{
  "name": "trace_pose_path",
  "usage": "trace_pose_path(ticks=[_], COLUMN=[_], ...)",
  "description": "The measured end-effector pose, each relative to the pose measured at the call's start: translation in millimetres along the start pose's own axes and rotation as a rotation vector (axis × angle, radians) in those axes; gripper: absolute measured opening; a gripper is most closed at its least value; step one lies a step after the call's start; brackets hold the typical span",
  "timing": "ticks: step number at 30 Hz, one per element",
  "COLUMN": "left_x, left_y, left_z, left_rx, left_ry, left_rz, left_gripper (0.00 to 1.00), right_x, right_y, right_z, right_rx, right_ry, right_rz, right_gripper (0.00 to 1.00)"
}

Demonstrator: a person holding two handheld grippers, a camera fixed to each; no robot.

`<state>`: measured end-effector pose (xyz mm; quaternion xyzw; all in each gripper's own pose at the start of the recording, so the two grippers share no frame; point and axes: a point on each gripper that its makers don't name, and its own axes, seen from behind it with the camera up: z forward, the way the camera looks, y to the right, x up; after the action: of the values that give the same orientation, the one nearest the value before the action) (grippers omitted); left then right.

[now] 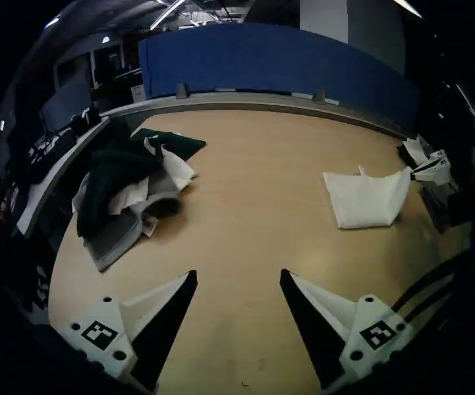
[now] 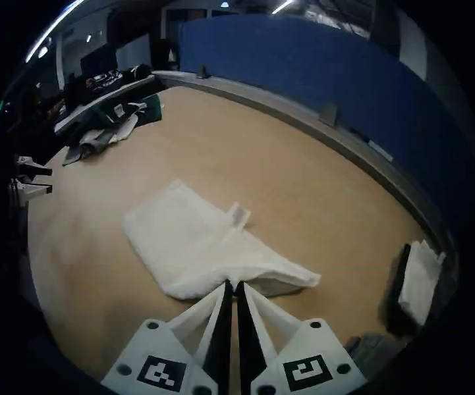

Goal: Fold towel

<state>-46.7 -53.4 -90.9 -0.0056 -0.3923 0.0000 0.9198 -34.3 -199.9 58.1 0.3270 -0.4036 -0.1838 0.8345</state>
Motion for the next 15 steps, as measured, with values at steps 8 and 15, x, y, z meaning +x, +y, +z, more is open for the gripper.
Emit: trace_pose_path(ticks=[8,15], left_x=[1.6,-1.6], left_y=[-10.3,-17.5], left_z=[-5.0,-10.0], left_rx=[0.017,0.03], left_ry=[0.019,0.029], left_rz=[-0.03,-0.064], left_gripper=[0.93,0.93], right_x=[46.9,56.3], right_y=[-49.9,-110.7], right_z=[30.6,68.8], right_rx=[0.085,0.186], right_ry=[0.023,0.003], right_rz=[-0.104,-0.167], right_gripper=[0.05,0.05])
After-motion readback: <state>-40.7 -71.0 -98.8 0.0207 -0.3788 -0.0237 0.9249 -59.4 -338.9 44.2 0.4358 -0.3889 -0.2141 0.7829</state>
